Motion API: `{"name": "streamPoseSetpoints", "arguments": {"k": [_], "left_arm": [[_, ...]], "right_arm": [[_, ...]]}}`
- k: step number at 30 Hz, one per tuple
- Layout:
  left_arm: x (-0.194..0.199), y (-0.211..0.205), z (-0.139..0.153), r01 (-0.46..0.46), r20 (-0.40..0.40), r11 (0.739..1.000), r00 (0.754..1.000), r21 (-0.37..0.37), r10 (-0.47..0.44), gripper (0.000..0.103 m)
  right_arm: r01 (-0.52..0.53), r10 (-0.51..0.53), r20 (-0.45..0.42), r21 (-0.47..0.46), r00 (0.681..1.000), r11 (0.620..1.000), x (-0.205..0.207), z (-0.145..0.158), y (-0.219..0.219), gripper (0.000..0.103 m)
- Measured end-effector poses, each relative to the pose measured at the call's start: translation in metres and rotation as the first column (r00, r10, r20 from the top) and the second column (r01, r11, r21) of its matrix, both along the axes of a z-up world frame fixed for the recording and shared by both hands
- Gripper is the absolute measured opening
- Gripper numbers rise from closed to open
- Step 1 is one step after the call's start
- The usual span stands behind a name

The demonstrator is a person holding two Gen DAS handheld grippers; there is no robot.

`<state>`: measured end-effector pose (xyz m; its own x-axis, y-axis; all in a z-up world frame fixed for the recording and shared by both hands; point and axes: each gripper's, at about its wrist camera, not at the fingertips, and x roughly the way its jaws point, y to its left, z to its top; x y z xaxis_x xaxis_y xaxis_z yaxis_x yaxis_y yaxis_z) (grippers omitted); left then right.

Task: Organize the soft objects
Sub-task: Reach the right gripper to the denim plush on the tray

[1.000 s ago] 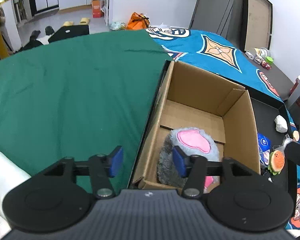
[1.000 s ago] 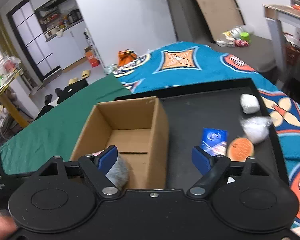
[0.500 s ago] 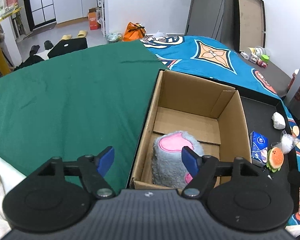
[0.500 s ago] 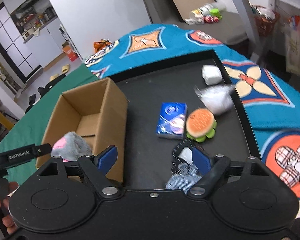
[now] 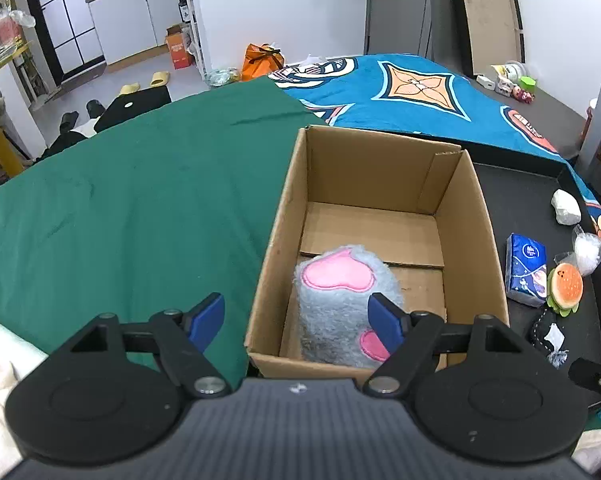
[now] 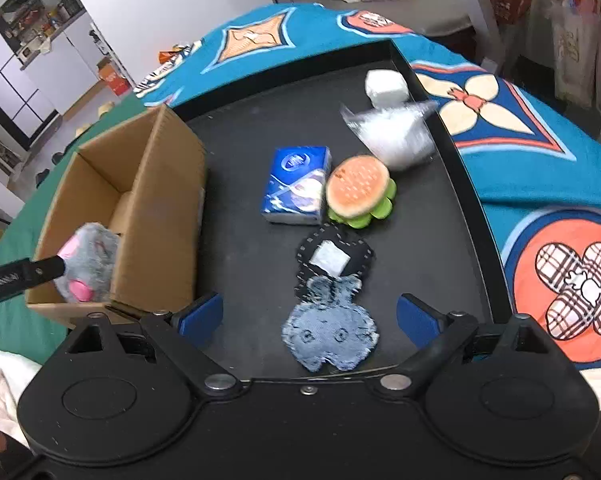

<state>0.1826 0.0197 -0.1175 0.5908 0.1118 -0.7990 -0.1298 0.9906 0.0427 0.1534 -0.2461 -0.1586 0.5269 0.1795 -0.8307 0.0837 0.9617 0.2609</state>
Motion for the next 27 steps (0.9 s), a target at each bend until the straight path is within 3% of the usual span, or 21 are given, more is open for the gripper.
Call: {"name": "streamPoseSetpoints", "arguments": {"k": [16,17,20,23,27], "left_arm": [[0.003,-0.019,-0.010,0.023,-0.027,0.999,0.999,0.044,-0.022,0.078],[0.002,-0.018,-0.009,0.023,-0.028,0.999,0.999,0.047,-0.022,0.078],[0.003,-0.020,-0.011,0.023,-0.031,0.998,0.999,0.058,-0.021,0.081],[0.004,-0.020,-0.011,0.021,-0.031,0.998,0.999,0.058,-0.019,0.081],[0.004,-0.021,-0.010,0.017,-0.024,0.998,1.000,0.065,-0.016,0.081]], "right_arm": [[-0.019,0.011,-0.109,-0.075,0.994,0.997,0.010,-0.043,0.006,0.090],[-0.021,0.012,-0.118,-0.073,0.993,0.997,0.011,-0.045,0.006,0.087],[-0.029,0.018,-0.142,-0.071,0.990,0.997,0.014,-0.051,0.008,0.066],[-0.039,0.029,-0.122,-0.086,0.992,0.995,0.014,-0.050,0.010,0.051],[-0.046,0.038,-0.110,-0.069,0.993,0.997,0.012,-0.048,0.009,0.043]]}}
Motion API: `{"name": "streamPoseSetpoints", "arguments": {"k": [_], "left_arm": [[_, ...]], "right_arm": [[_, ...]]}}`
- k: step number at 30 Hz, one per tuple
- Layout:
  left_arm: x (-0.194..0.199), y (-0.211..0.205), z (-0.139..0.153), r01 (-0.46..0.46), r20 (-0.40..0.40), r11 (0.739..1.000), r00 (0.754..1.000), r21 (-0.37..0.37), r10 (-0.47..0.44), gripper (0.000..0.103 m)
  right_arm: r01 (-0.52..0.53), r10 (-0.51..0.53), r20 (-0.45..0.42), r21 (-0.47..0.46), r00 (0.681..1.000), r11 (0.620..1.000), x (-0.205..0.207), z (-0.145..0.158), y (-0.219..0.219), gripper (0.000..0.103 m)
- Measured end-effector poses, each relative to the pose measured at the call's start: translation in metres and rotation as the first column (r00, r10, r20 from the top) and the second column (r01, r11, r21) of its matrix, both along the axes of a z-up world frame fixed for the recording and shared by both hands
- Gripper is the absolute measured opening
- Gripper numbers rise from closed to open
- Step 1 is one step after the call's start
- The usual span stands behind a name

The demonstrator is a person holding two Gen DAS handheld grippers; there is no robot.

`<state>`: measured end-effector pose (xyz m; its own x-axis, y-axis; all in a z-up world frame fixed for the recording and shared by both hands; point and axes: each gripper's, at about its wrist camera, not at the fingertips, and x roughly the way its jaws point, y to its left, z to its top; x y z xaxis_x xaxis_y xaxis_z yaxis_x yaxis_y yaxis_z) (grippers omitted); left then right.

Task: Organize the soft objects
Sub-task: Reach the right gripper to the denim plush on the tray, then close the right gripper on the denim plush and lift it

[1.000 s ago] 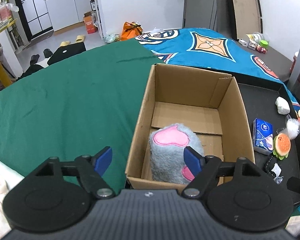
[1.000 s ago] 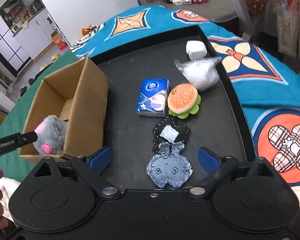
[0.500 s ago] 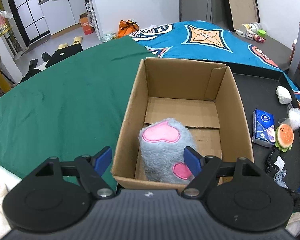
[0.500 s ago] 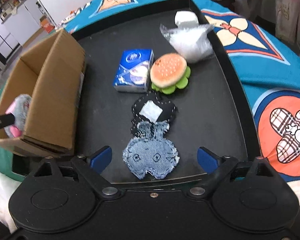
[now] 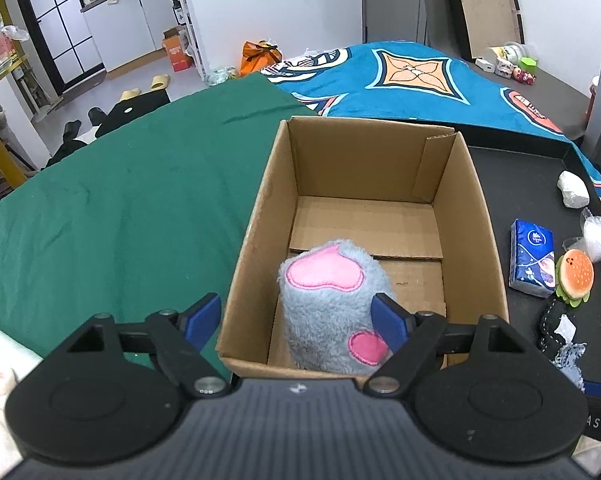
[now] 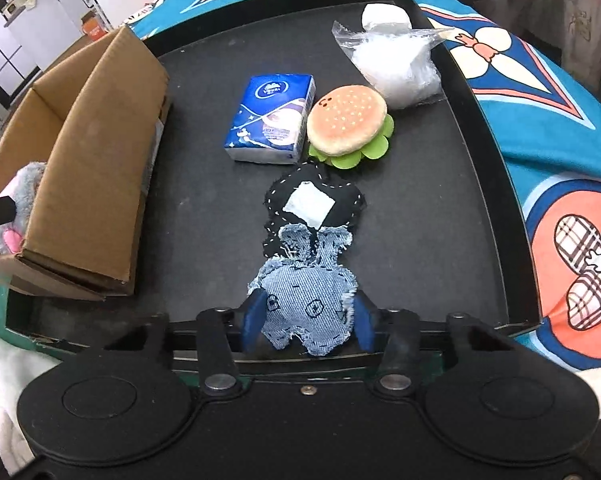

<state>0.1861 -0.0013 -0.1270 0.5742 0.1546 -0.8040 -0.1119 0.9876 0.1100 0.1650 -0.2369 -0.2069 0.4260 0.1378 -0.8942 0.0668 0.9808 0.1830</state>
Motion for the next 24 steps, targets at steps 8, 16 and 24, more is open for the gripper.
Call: {"name": "streamPoseSetpoints", "arguments": {"k": [8,16,24], "left_arm": [[-0.001,0.002,0.004,-0.009,0.010,1.000,1.000,-0.005,0.009,0.081],[-0.004,0.009,0.009,-0.021,0.031,1.000,0.999,-0.004,0.022,0.081],[-0.004,0.017,0.011,-0.034,0.030,0.999,0.999,-0.020,0.035,0.081]], "right_arm": [[0.002,-0.003,0.056,0.008,0.998,1.000,-0.008,0.016,-0.001,0.041],[-0.011,0.010,0.129,0.004,0.992,1.000,-0.008,0.043,0.006,0.041],[-0.013,0.015,0.177,-0.012,0.984,1.000,-0.003,0.063,0.014,0.041]]}}
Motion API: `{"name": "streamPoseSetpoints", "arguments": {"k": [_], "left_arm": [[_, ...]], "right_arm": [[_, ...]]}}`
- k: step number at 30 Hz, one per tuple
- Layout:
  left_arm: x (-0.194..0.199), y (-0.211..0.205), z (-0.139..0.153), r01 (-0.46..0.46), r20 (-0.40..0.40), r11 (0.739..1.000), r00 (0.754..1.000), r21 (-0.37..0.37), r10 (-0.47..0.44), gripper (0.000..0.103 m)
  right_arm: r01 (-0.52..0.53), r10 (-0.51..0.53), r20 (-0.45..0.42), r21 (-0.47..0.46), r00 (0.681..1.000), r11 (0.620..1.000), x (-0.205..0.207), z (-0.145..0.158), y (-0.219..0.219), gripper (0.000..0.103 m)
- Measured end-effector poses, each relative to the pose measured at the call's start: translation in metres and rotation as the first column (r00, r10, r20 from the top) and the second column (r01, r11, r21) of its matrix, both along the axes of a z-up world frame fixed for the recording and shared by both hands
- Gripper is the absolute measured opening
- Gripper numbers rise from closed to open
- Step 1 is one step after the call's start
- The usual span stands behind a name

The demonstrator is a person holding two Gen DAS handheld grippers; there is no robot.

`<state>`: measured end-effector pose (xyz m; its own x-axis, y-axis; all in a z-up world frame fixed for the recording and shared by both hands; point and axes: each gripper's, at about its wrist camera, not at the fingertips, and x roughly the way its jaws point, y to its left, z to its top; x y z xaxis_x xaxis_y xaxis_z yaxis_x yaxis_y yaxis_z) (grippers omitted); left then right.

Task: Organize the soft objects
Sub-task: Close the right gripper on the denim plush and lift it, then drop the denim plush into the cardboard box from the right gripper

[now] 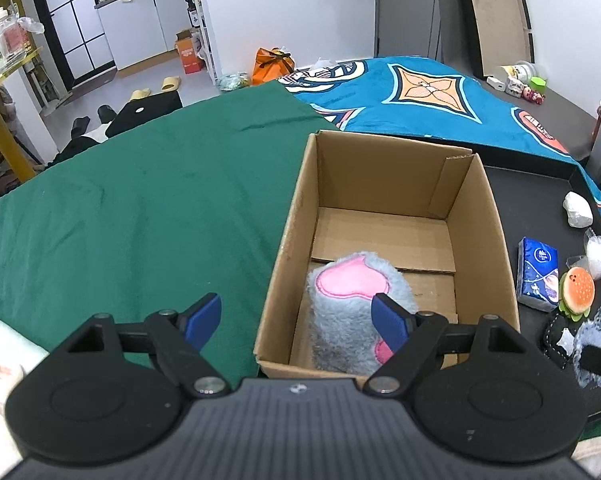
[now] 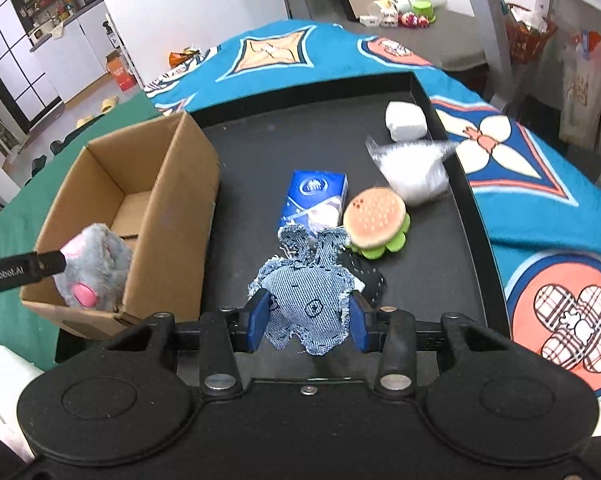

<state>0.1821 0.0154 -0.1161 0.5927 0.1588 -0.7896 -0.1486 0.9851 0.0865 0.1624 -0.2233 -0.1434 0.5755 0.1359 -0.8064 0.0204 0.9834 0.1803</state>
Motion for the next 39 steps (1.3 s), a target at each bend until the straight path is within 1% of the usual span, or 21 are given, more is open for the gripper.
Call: {"name": "streamPoseSetpoints", "arguments": {"k": [11,20,26,28,32,34,35,37,38,39], "left_arm": [[-0.003,0.010,0.005,-0.009,0.026,0.999,1.000,-0.030,0.010,0.081],[-0.002,0.022,0.009,-0.016,0.059,0.997,0.998,-0.074,0.021,0.080],[-0.001,0.027,0.006,-0.017,0.057,0.997,0.998,-0.079,0.021,0.077],[-0.001,0.028,0.003,-0.015,0.048,0.997,0.999,-0.078,0.018,0.073],[-0.001,0.032,0.002,-0.017,0.056,0.996,0.998,-0.085,0.022,0.066],[0.000,0.033,0.000,-0.014,0.051,0.996,0.999,-0.091,0.018,0.056],[0.000,0.033,-0.001,-0.012,0.046,0.995,0.999,-0.095,0.016,0.054],[0.001,0.035,-0.003,-0.012,0.038,0.994,0.999,-0.111,0.016,0.045],[0.001,0.037,-0.003,-0.013,0.037,0.993,0.999,-0.119,0.018,0.044],[0.002,0.038,-0.004,-0.015,0.036,0.992,0.999,-0.129,0.020,0.039]], "right_arm": [[-0.017,0.018,0.067,-0.015,0.998,1.000,0.008,0.028,0.013,0.041],[-0.046,0.049,0.108,-0.026,0.993,0.999,0.019,0.046,0.033,0.041],[-0.084,0.086,0.149,-0.016,0.985,0.996,0.023,0.062,0.054,0.041],[-0.104,0.104,0.157,-0.011,0.982,0.995,0.026,0.066,0.062,0.041],[-0.133,0.132,0.171,-0.008,0.976,0.991,0.032,0.070,0.078,0.041],[-0.145,0.145,0.174,-0.012,0.974,0.989,0.034,0.070,0.085,0.041],[-0.149,0.148,0.174,-0.012,0.974,0.989,0.035,0.070,0.088,0.041],[-0.156,0.155,0.172,-0.007,0.973,0.988,0.038,0.069,0.094,0.041],[-0.161,0.159,0.170,-0.004,0.972,0.987,0.039,0.068,0.097,0.041],[-0.167,0.165,0.169,-0.002,0.972,0.986,0.040,0.067,0.100,0.041]]}}
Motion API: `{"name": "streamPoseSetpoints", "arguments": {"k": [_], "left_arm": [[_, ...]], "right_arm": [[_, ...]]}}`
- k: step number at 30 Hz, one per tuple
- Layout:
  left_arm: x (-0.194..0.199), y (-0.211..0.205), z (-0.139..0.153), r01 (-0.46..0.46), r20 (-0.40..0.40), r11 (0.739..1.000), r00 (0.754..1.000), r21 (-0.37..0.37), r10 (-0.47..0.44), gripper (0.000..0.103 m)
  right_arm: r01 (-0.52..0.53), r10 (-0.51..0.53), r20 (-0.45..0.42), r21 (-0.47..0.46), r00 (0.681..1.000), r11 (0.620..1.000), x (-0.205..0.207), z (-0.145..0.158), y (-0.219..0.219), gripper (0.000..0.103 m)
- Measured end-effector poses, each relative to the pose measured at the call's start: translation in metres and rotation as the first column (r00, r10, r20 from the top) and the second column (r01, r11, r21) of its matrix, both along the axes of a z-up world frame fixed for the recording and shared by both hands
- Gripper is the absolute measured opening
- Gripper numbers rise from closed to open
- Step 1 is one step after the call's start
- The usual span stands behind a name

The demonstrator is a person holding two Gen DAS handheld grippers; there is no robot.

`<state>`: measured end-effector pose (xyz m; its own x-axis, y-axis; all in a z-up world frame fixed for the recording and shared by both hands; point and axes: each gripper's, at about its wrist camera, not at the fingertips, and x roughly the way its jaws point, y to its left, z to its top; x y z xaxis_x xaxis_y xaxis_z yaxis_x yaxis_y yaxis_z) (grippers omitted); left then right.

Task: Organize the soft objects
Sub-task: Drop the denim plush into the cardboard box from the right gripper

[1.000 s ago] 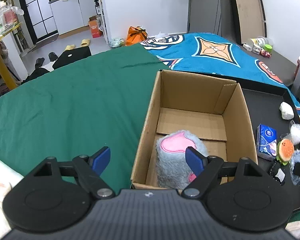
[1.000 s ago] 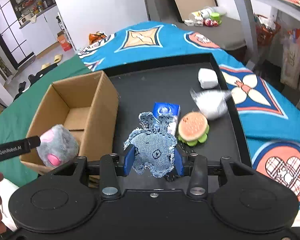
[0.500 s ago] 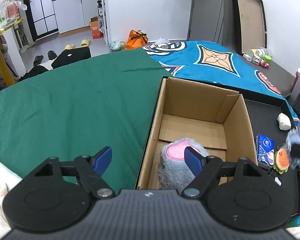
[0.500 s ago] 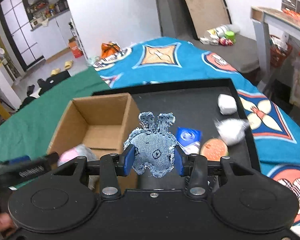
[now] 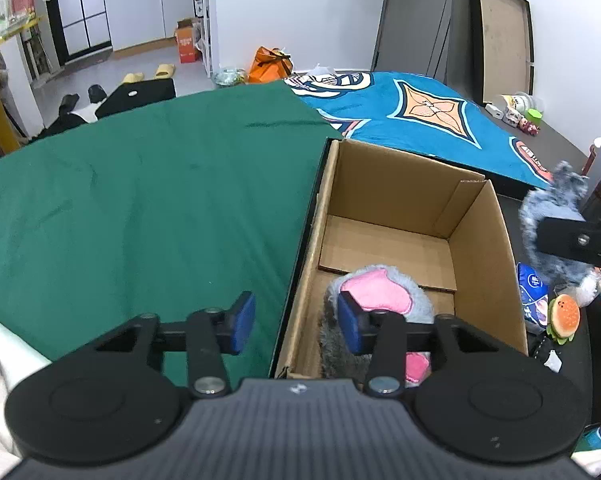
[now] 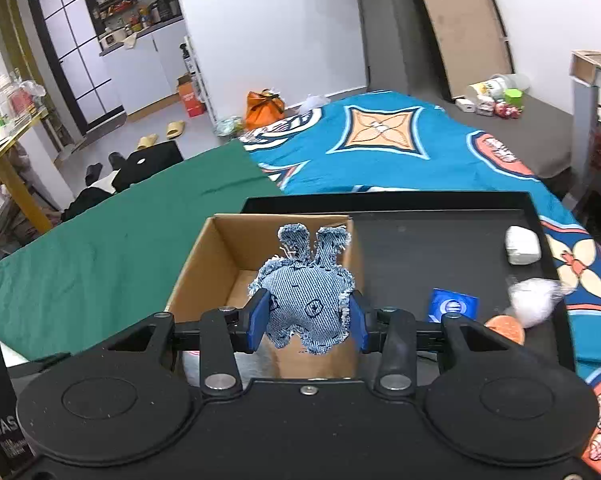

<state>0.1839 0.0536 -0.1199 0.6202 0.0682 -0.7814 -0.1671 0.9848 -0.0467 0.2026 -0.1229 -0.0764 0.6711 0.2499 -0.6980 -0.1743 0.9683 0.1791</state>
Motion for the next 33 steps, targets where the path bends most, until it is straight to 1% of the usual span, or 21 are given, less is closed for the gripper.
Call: {"name": "streamPoseSetpoints", "arguments": {"k": [1,2,4,7,9,12,14,15,17,18,20,27,30,33], "left_arm": [[0.000,0.001,-0.001,0.000,-0.002,1.000,1.000,-0.008,0.000,0.033],[0.000,0.002,-0.002,0.000,-0.005,1.000,1.000,-0.015,0.000,0.031],[0.002,0.005,-0.006,-0.001,-0.018,1.000,1.000,-0.029,0.000,0.019],[0.002,0.010,-0.008,-0.014,-0.024,0.998,1.000,-0.058,0.013,0.010],[0.000,0.013,-0.008,-0.014,-0.016,0.996,1.000,-0.083,0.013,0.010],[-0.001,0.013,-0.008,-0.009,-0.009,0.997,1.000,-0.080,0.009,0.010],[-0.002,0.014,-0.009,-0.011,-0.007,0.996,1.000,-0.091,0.011,0.010],[-0.002,0.015,-0.009,-0.013,-0.006,0.995,1.000,-0.098,0.012,0.010],[-0.001,0.017,-0.009,-0.015,-0.007,0.994,1.000,-0.107,0.014,0.010],[-0.001,0.018,-0.009,-0.015,-0.008,0.994,1.000,-0.110,0.015,0.010],[-0.001,0.018,-0.009,-0.017,-0.008,0.993,1.000,-0.114,0.016,0.010],[-0.001,0.017,-0.007,-0.018,-0.012,0.993,1.000,-0.116,0.017,0.010],[-0.001,0.015,-0.006,-0.020,-0.011,0.995,1.000,-0.100,0.019,0.011],[-0.001,0.011,-0.004,-0.020,-0.010,0.996,1.000,-0.084,0.019,0.013]], "right_arm": [[-0.007,0.007,0.000,0.001,1.000,1.000,0.001,0.000,0.004,0.041],[-0.013,0.013,0.000,0.002,1.000,1.000,0.003,-0.001,0.007,0.041],[-0.023,0.023,0.001,0.003,1.000,1.000,0.005,-0.002,0.016,0.042],[-0.039,0.039,-0.004,0.013,0.999,0.999,0.007,-0.003,0.027,0.042],[-0.049,0.049,-0.003,0.019,0.999,0.999,0.008,-0.003,0.034,0.042],[-0.062,0.062,0.000,0.040,0.998,0.997,0.010,-0.003,0.043,0.044],[-0.071,0.072,-0.001,0.078,0.997,0.994,0.010,-0.003,0.046,0.048],[-0.084,0.085,-0.007,0.108,0.996,0.991,0.010,-0.004,0.046,0.054],[-0.081,0.084,-0.019,0.128,0.996,0.988,0.011,-0.005,0.044,0.062],[-0.076,0.080,-0.022,0.133,0.997,0.988,0.011,-0.005,0.043,0.064],[-0.069,0.074,-0.026,0.138,0.997,0.988,0.009,-0.007,0.039,0.064],[-0.049,0.055,-0.047,0.109,0.997,0.993,0.001,-0.012,0.029,0.064],[-0.040,0.045,-0.053,0.093,0.998,0.995,-0.002,-0.013,0.024,0.064],[-0.026,0.031,-0.059,0.079,0.998,0.997,-0.005,-0.014,0.017,0.064]]}}
